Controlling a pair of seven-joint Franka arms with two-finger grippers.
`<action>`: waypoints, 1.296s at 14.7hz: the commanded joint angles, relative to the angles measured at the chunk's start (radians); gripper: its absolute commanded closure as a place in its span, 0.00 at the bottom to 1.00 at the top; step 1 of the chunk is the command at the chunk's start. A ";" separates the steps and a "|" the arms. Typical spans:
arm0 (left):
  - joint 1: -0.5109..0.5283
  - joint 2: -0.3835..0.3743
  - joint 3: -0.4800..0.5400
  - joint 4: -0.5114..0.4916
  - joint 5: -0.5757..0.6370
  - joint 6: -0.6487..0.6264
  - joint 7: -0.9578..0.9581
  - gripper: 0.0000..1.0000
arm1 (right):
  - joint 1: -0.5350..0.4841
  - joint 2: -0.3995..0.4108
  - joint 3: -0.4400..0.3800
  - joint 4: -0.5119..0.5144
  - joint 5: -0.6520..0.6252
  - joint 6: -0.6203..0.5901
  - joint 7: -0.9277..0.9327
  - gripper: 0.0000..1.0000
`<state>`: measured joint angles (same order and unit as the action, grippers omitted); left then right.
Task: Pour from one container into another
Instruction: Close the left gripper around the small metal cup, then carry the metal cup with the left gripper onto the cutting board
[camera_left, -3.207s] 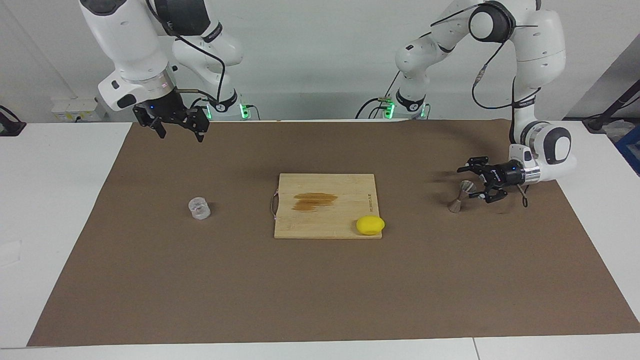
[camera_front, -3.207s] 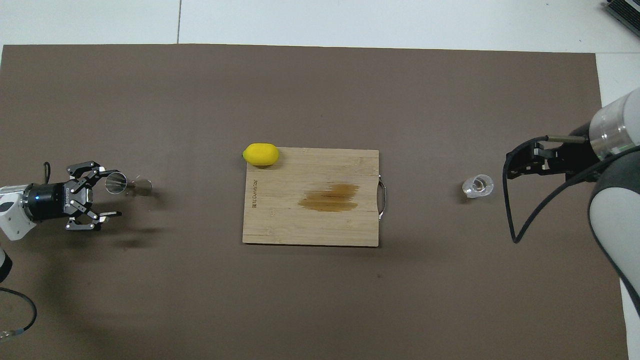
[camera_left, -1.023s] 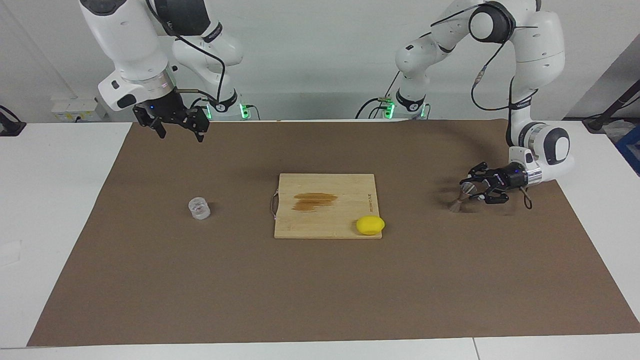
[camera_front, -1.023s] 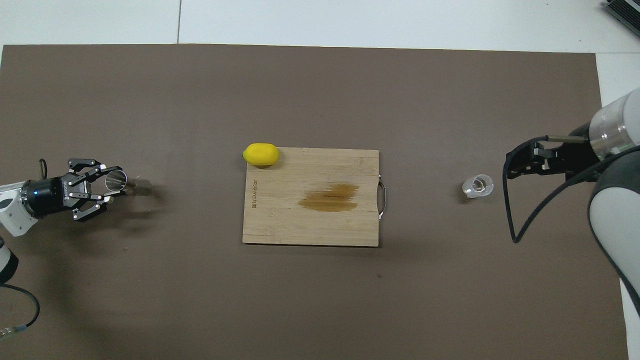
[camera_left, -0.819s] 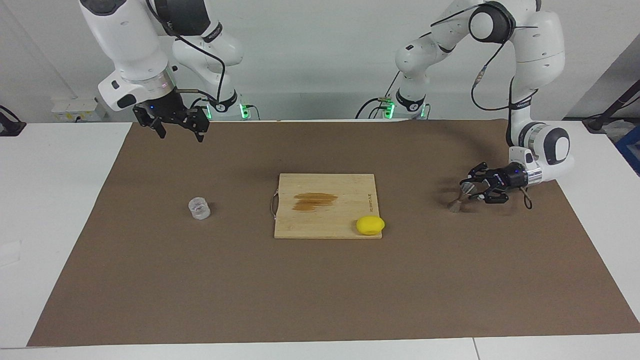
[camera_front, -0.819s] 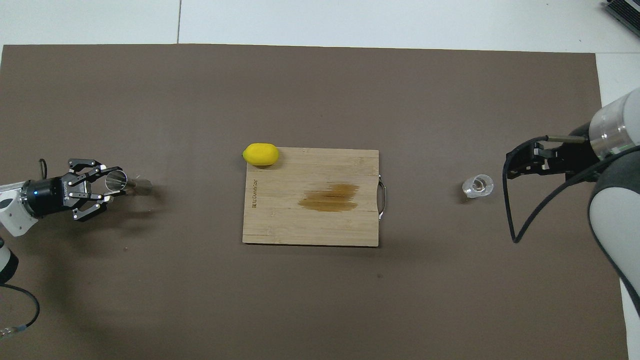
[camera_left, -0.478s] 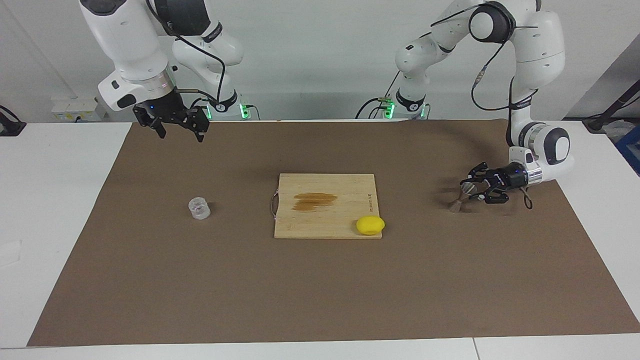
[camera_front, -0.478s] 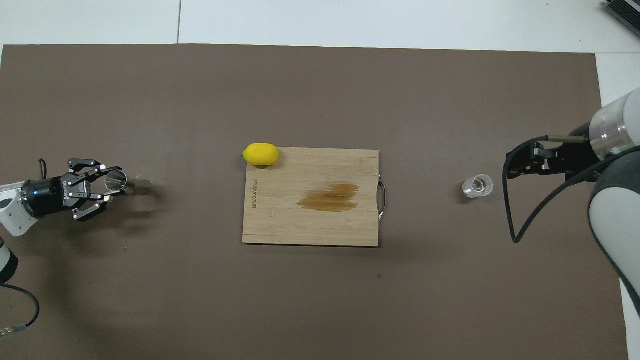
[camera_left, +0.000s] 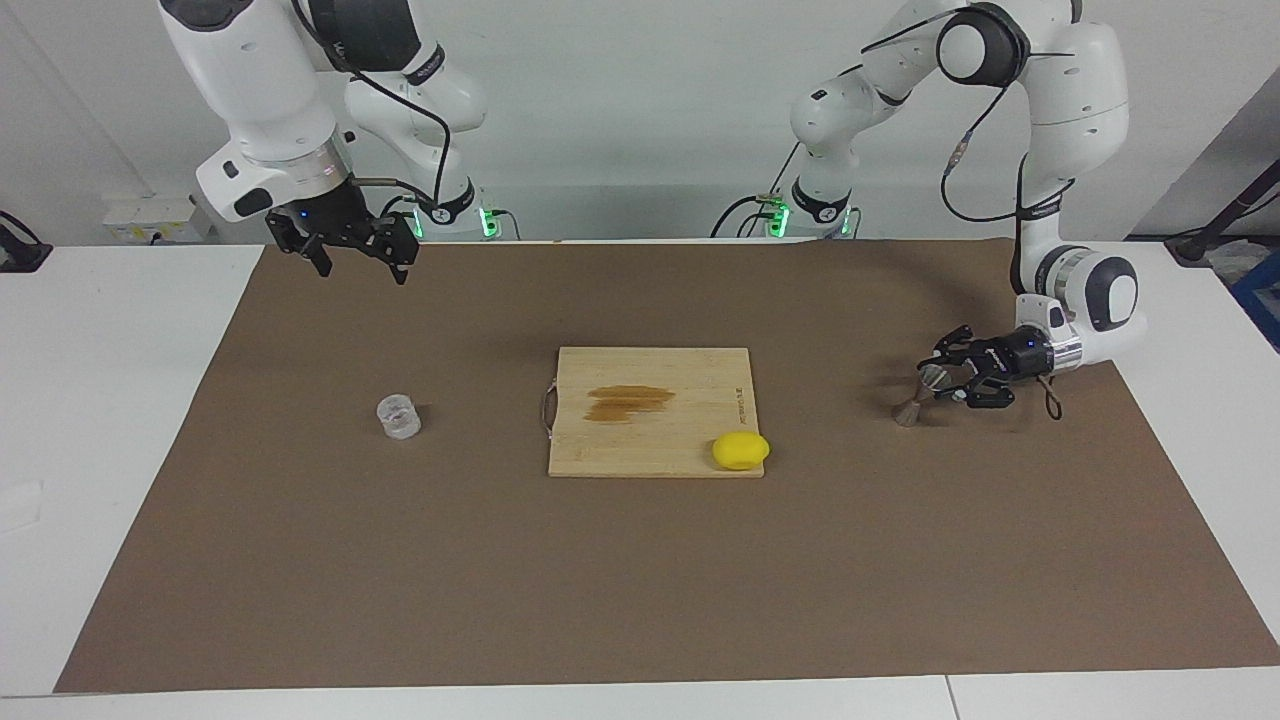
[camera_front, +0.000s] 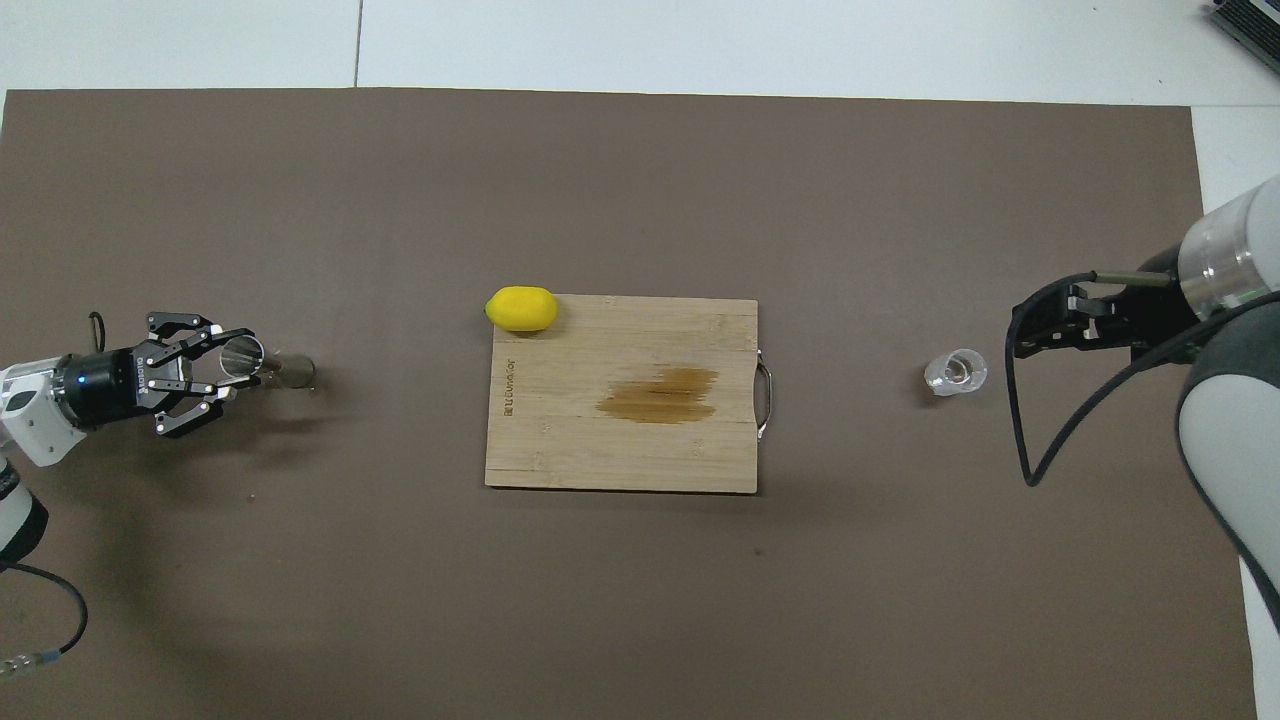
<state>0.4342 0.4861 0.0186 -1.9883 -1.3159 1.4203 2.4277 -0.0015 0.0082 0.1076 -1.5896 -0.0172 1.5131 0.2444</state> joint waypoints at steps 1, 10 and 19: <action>-0.064 -0.012 0.006 -0.003 -0.048 0.005 -0.041 0.78 | -0.011 -0.024 0.004 -0.029 -0.006 0.019 -0.019 0.00; -0.251 -0.050 0.004 -0.012 -0.091 0.003 -0.121 0.78 | -0.011 -0.024 0.004 -0.029 -0.006 0.019 -0.019 0.00; -0.416 -0.064 0.004 -0.021 -0.175 0.032 -0.205 0.78 | -0.011 -0.024 0.004 -0.029 -0.006 0.019 -0.019 0.00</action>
<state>0.0586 0.4539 0.0091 -1.9830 -1.4633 1.4261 2.2410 -0.0015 0.0082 0.1076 -1.5896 -0.0172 1.5131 0.2444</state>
